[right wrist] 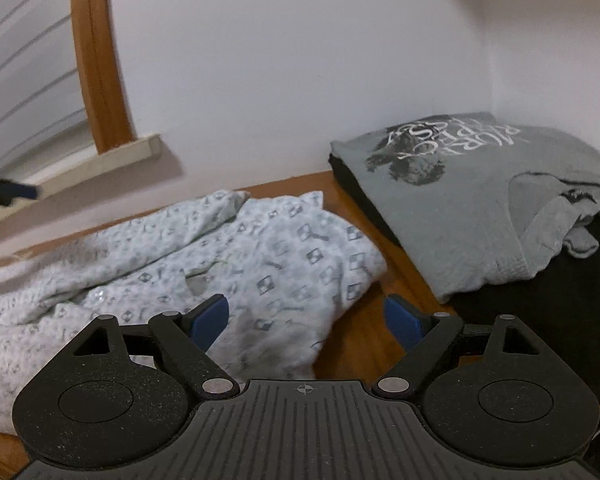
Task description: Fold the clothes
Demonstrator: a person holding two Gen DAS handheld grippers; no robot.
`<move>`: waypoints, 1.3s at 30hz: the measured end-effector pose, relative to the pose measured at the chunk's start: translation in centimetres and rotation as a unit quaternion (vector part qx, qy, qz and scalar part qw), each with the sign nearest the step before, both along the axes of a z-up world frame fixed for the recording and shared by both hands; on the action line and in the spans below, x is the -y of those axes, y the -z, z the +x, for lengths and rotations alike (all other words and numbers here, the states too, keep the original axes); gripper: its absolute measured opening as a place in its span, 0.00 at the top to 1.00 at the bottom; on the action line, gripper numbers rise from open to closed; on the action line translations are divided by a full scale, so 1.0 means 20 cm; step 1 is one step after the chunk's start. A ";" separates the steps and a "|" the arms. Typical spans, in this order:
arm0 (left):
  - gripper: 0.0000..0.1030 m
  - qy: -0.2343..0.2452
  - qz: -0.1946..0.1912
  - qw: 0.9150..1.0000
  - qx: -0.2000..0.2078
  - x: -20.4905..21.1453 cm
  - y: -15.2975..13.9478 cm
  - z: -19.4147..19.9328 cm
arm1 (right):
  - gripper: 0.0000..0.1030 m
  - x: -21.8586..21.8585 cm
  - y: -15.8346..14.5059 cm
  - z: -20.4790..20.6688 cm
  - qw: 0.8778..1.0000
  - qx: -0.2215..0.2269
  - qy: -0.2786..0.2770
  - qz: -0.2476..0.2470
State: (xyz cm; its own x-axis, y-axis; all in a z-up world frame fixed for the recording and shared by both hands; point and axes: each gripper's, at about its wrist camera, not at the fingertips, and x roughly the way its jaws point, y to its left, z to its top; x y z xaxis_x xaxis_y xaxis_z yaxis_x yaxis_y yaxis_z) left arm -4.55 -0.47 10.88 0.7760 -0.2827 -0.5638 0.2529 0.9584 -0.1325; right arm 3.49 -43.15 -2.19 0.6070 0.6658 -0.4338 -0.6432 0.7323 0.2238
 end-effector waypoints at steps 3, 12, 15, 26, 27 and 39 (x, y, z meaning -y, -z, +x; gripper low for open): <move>0.04 0.036 0.009 0.999 0.006 0.22 0.03 0.24 | 0.18 0.02 -0.01 0.02 1.000 -0.001 -0.010 0.019; 0.08 0.107 -0.005 0.993 -0.053 0.57 0.22 0.82 | 0.23 -0.03 0.05 0.15 0.997 -0.048 -0.044 0.045; 0.08 0.114 -0.023 0.989 -0.088 0.61 0.26 0.97 | 0.23 -0.03 0.04 0.15 0.997 -0.048 -0.045 0.038; 0.91 0.120 -0.027 0.982 -0.145 0.74 0.39 1.22 | 0.74 -0.05 0.01 0.08 0.997 0.005 -0.071 0.003; 0.94 0.120 -0.035 0.984 -0.125 0.71 0.37 1.20 | 0.75 -0.05 0.01 0.07 0.997 0.017 -0.075 -0.002; 0.95 0.130 -0.091 0.987 -0.035 0.55 0.26 1.03 | 0.36 0.05 -0.02 0.08 0.998 -0.007 -0.067 -0.002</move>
State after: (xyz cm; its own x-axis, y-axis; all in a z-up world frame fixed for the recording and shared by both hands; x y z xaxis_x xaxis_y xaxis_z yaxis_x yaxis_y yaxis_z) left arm 16.09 -11.51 5.61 0.6250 -0.5683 -0.5352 0.4709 0.8213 -0.3222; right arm 5.03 -44.18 -1.71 0.5062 0.7386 -0.4452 -0.7324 0.6408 0.2303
